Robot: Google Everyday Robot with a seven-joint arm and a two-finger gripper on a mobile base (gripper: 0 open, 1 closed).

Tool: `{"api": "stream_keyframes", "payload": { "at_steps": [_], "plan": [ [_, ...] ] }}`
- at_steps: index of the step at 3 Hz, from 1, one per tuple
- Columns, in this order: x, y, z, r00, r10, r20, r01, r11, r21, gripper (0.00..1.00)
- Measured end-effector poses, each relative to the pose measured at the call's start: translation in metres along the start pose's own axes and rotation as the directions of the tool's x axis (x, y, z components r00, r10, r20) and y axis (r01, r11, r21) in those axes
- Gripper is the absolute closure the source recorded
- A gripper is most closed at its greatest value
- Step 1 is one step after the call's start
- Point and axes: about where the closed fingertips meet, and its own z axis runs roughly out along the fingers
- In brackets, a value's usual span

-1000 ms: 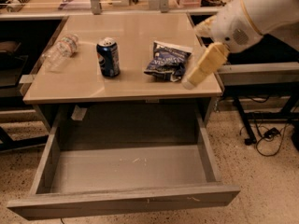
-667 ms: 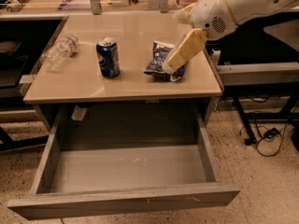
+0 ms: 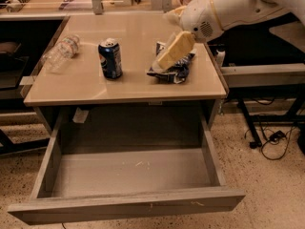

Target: Place pepsi can into top drawer

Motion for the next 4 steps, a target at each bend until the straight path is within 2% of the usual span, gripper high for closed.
{"api": "stream_keyframes", "payload": {
  "at_steps": [1,2,3,4],
  "plan": [
    [-0.007,-0.037,0.044,0.998,-0.041,0.039,0.041,0.9992,0.006,0.00],
    [-0.018,-0.092,0.122,0.995,-0.094,0.020,0.095,0.9954,-0.017,0.00],
    [-0.018,-0.092,0.123,0.995,-0.094,0.021,0.094,0.9953,-0.019,0.00],
    [-0.020,-0.083,0.138,0.995,-0.083,0.056,0.087,0.9941,-0.065,0.00]
  ]
}}
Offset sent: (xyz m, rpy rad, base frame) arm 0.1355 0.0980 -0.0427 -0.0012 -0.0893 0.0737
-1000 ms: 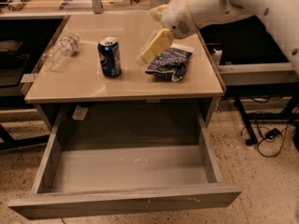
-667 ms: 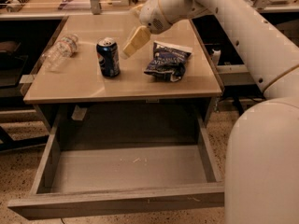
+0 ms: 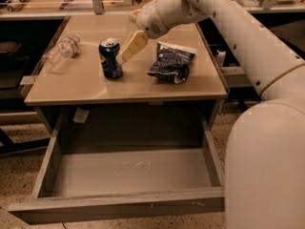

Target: Place pepsi can into top drawer

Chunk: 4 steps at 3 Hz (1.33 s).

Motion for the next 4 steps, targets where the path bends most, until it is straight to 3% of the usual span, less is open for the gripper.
{"api": "stream_keyframes", "payload": {
  "at_steps": [2,4],
  "plan": [
    [-0.007,0.012,0.029,0.998,0.022,0.056,-0.017,0.9964,-0.083,0.00],
    [0.003,0.019,0.046,0.996,0.062,0.064,-0.052,0.9885,-0.142,0.00]
  ]
}}
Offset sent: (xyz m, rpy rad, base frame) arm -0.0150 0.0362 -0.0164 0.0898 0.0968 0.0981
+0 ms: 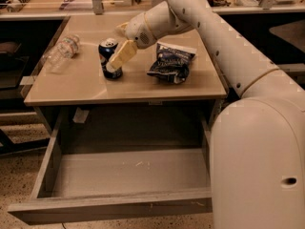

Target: Place pepsi can into top drawer

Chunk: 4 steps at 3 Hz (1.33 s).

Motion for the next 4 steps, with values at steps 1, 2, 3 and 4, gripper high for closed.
{"api": "stream_keyframes", "payload": {
  "at_steps": [1,2,3,4],
  "plan": [
    [0.0011,0.0003,0.0015,1.000,0.004,0.001,-0.004,1.0000,-0.004,0.00],
    [0.0011,0.0004,0.0015,1.000,0.004,0.001,-0.004,1.0000,-0.004,0.19],
    [0.0011,0.0004,0.0015,1.000,0.004,0.001,-0.004,1.0000,-0.004,0.41],
    [0.0011,0.0004,0.0016,1.000,0.004,0.001,-0.004,1.0000,-0.004,0.66]
  ]
}}
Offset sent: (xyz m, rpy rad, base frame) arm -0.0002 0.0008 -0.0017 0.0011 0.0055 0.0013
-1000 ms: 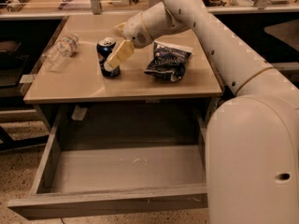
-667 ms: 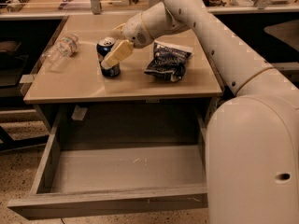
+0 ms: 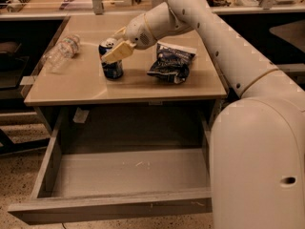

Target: Place pepsi can into top drawer

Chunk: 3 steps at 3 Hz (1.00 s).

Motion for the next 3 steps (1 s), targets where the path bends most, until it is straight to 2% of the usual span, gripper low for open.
{"api": "stream_keyframes", "payload": {
  "at_steps": [1,2,3],
  "plan": [
    [0.000,0.000,0.000,1.000,0.000,0.000,0.000,1.0000,0.000,0.89],
    [-0.013,0.009,-0.008,0.999,-0.036,-0.027,0.036,0.9993,0.009,1.00],
    [-0.025,0.033,-0.030,0.998,-0.034,-0.051,0.037,0.9973,0.063,1.00]
  ]
}}
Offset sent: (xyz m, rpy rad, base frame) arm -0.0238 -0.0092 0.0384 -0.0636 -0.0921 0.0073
